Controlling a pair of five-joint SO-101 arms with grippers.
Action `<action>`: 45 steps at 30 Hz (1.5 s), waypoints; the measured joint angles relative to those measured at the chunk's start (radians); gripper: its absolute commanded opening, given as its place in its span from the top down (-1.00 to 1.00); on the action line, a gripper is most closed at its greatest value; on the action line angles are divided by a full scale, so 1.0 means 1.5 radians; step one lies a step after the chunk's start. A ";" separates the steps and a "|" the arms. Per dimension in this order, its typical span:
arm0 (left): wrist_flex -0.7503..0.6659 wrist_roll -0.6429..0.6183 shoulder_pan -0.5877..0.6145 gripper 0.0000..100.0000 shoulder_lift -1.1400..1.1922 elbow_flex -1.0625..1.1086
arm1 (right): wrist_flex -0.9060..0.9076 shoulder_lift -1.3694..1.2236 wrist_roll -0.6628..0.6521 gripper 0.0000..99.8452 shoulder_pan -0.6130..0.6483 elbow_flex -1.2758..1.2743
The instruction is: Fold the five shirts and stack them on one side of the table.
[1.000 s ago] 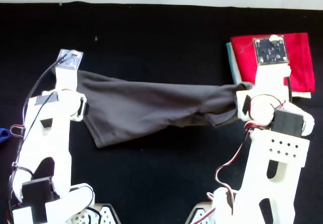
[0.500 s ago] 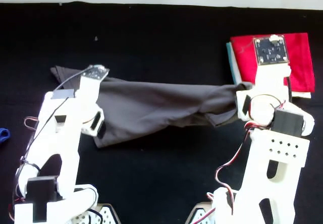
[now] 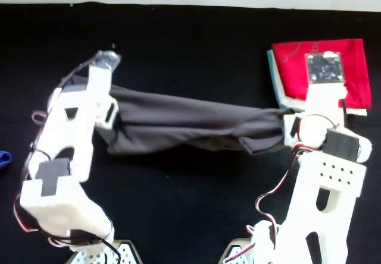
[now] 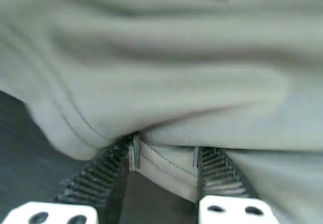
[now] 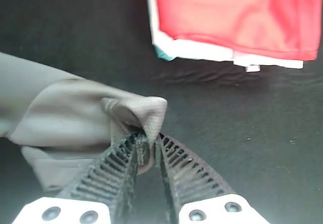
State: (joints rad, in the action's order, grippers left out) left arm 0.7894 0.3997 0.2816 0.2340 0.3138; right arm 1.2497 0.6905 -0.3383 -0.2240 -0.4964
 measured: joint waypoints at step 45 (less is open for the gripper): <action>0.278 -0.017 -0.118 0.64 -0.026 -0.068 | -0.199 0.000 0.000 0.99 0.084 -0.117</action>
State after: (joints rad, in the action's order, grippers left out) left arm 1.2068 0.3736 0.1051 0.1956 0.2125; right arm 0.9505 0.6905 -0.3383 -0.0982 -0.6713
